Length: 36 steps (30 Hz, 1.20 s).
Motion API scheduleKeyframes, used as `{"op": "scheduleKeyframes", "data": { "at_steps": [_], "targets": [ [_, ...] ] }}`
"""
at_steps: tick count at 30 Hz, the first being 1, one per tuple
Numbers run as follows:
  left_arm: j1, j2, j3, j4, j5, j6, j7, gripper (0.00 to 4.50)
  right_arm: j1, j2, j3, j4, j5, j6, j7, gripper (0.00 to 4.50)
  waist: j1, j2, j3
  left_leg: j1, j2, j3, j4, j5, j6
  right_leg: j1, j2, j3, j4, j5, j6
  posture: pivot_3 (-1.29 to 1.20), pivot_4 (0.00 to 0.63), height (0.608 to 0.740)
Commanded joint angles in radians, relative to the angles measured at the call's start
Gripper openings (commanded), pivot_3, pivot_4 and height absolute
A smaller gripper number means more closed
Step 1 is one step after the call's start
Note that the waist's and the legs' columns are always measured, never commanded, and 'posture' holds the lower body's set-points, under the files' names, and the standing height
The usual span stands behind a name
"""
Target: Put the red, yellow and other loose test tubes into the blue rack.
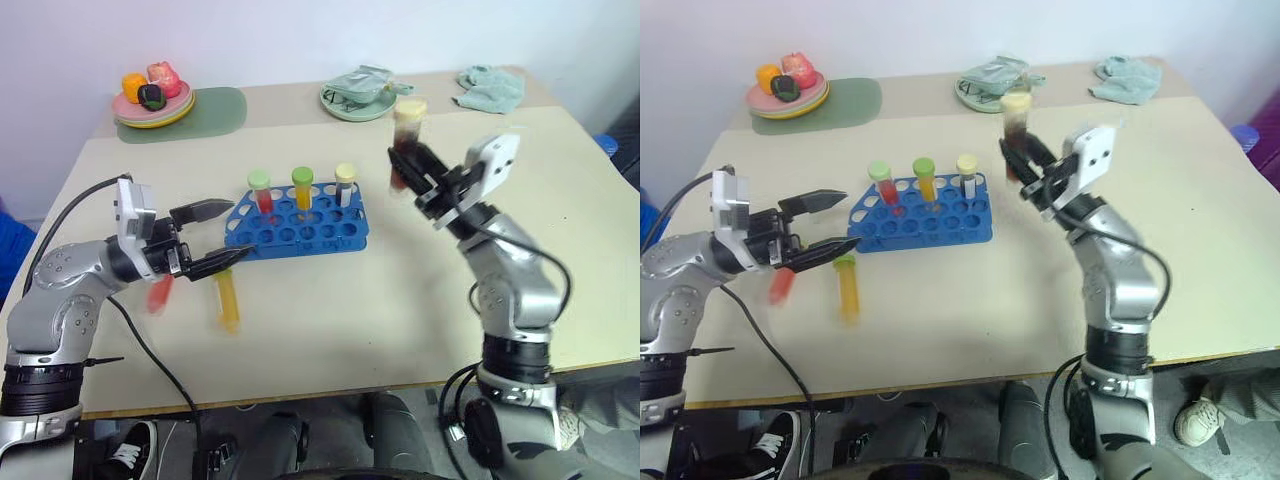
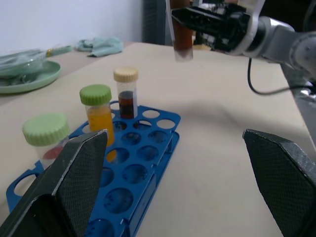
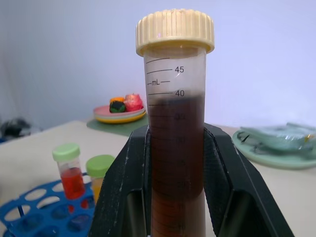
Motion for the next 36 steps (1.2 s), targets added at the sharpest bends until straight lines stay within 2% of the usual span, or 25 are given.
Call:
{"op": "scheduleKeyframes", "data": {
  "at_steps": [1, 5, 16, 29, 36],
  "targets": [
    [0.002, 0.006, 0.027, -0.017, 0.000, -0.020, -0.005, 4.50, 0.025, 0.024, 0.063, 0.039, -0.054, -0.180, -0.021, 0.78, -0.002, 0.000, 0.000, 0.000, 0.000, 0.000, 0.000, 0.000, 0.000, 0.000, 0.000, 0.000, 0.000, 0.000, 0.000, 0.00, 0.150, 0.740],
    [0.026, 0.012, 0.038, -0.031, -0.001, -0.016, -0.003, 4.50, 0.051, 0.067, 0.114, 0.086, -0.034, -0.228, -0.026, 0.78, -0.003, 0.000, 0.000, 0.000, 0.000, 0.000, 0.000, 0.000, 0.000, 0.000, 0.001, 0.000, 0.000, 0.000, 0.000, 0.00, 0.150, 0.740],
    [0.077, 0.020, 0.064, -0.043, -0.005, -0.027, -0.009, 4.50, 0.042, 0.117, 0.213, 0.297, -0.123, -0.459, -0.054, 0.78, -0.006, 0.000, 0.000, 0.001, 0.001, 0.000, -0.001, -0.001, -0.001, 0.000, 0.003, 0.000, 0.000, 0.000, -0.001, 0.00, 0.150, 0.740],
    [0.134, 0.022, 0.091, -0.013, 0.005, -0.084, -0.056, 4.50, -0.051, 0.092, 0.196, 0.565, -0.184, -0.650, -0.129, 0.78, -0.027, 0.001, 0.000, 0.001, 0.001, 0.000, -0.001, -0.001, -0.002, 0.000, 0.004, 0.000, 0.000, 0.000, -0.001, 0.00, 0.150, 0.740],
    [0.136, 0.025, 0.097, -0.005, 0.007, -0.088, -0.064, 4.50, -0.029, 0.112, 0.212, 0.568, -0.169, -0.666, -0.120, 0.78, -0.027, 0.001, 0.000, 0.001, 0.001, -0.001, -0.002, -0.001, -0.002, 0.000, 0.004, 0.000, 0.000, 0.000, -0.001, 0.00, 0.150, 0.740]
  ]
}}
